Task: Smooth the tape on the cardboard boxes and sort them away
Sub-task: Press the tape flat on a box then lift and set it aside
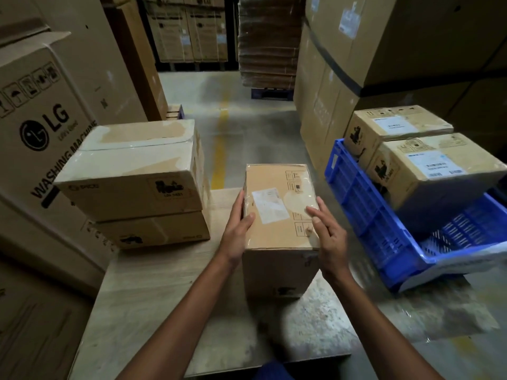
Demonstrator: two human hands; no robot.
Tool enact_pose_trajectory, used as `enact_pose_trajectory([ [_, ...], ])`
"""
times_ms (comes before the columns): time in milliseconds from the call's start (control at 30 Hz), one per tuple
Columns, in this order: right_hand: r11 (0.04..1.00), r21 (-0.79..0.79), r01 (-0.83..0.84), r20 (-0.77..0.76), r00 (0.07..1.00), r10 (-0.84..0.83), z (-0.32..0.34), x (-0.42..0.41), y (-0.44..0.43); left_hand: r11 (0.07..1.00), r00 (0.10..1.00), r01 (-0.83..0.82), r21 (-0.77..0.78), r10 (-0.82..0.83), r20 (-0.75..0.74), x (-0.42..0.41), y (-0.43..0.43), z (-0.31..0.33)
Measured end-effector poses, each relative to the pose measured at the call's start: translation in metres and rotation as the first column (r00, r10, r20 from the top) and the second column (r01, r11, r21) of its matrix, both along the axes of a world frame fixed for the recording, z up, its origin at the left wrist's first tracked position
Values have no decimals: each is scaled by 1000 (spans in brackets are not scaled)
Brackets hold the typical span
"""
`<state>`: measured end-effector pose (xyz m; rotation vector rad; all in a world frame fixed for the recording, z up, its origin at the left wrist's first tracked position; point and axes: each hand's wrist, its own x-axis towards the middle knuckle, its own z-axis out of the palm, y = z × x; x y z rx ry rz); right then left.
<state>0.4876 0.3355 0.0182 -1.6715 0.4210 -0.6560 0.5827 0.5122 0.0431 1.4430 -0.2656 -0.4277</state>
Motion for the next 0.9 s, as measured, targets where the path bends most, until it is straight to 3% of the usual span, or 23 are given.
enact_pose_trajectory([
  [67,994,-87,67,-40,997,-71,5,-4,-1,970,953,-150,193,90,289,2,-2,3],
  [133,954,-279,109,-42,991,-126,10,-9,2,905,764,-349,245,123,633,0,2,5],
  [233,827,-549,120,15,991,-134,14,-17,4,920,570,-318,230,-9,822,-19,7,14],
  [333,746,-658,98,-17,989,-145,14,-20,12,871,485,-311,381,-199,851,-34,9,4],
  [600,495,-861,-113,-223,960,-168,34,-24,10,746,457,-389,541,-354,816,-23,-4,17],
  [700,462,-862,-210,-302,944,-134,48,-12,1,680,506,-360,638,-432,746,-6,-14,30],
  [833,459,-811,-362,-442,894,-76,50,15,0,537,643,-293,791,-501,579,7,-24,29],
  [900,418,-814,-404,-479,874,-88,47,20,6,461,633,-305,833,-556,539,8,-25,30],
])
